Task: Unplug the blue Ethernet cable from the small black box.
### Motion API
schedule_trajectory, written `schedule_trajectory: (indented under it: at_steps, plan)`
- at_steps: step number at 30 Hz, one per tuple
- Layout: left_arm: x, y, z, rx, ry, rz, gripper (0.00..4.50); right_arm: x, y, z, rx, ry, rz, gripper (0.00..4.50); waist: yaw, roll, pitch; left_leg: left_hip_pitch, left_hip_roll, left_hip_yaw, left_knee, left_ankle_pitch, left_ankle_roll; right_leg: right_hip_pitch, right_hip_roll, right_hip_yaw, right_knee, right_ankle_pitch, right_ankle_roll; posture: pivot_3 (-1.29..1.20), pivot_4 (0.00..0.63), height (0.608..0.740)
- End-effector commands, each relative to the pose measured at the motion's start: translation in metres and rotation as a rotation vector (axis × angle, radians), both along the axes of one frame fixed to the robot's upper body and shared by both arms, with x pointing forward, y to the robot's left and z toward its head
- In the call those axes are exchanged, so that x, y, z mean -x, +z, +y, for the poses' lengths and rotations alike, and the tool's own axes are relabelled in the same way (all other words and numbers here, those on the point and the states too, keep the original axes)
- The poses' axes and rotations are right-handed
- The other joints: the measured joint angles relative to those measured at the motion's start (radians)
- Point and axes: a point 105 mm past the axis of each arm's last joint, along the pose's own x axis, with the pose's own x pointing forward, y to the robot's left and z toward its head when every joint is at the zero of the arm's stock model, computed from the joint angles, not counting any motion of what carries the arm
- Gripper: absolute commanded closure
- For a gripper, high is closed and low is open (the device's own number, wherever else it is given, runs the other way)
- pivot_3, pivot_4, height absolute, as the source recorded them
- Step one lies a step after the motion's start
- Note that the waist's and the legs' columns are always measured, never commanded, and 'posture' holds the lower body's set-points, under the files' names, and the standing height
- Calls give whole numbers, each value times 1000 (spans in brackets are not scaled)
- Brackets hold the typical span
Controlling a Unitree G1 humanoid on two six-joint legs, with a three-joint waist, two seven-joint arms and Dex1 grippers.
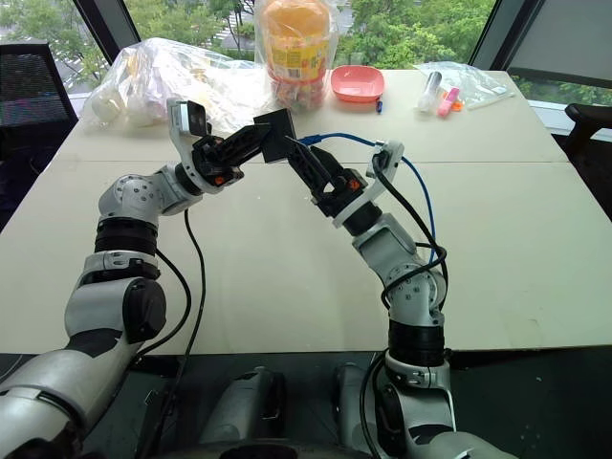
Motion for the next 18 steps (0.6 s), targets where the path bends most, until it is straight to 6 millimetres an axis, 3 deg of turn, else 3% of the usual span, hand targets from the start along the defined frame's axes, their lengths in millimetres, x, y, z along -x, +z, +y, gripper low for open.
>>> schedule_trajectory:
  at_steps: [1, 2, 5, 12, 13, 18]
  plan:
    - [3, 16, 2, 42, -8, -47, 4041, 3, 12, 0, -23, 5, -49, 34, 0, 0, 0, 0, 0, 0, 0, 0, 0, 0, 0, 0, 0, 0, 0, 0, 150, 740]
    - [3, 16, 2, 42, -8, -48, 4041, 3, 12, 0, -22, 4, -49, 34, 0, 0, 0, 0, 0, 0, 0, 0, 0, 0, 0, 0, 0, 0, 0, 0, 150, 740]
    - [4, 17, 2, 40, -8, -47, 4041, 3, 12, 0, -24, 3, -48, 803, 0, 0, 0, 0, 0, 0, 0, 0, 0, 0, 0, 0, 0, 0, 0, 0, 150, 740]
    - [5, 15, 0, 33, -13, -46, 4041, 3, 14, 0, -55, 8, -52, 4221, 0, 0, 0, 0, 0, 0, 0, 0, 0, 0, 0, 0, 0, 0, 0, 0, 150, 740]
    - [5, 14, 0, 33, -13, -45, 4041, 3, 14, -1, -64, 9, -52, 4476, 0, 0, 0, 0, 0, 0, 0, 0, 0, 0, 0, 0, 0, 0, 0, 0, 150, 740]
    - [4, 14, 1, 34, -8, -42, 4041, 5, 15, 1, -75, 22, -55, 4476, 0, 0, 0, 0, 0, 0, 0, 0, 0, 0, -1, 0, 0, 0, 0, 0, 150, 740]
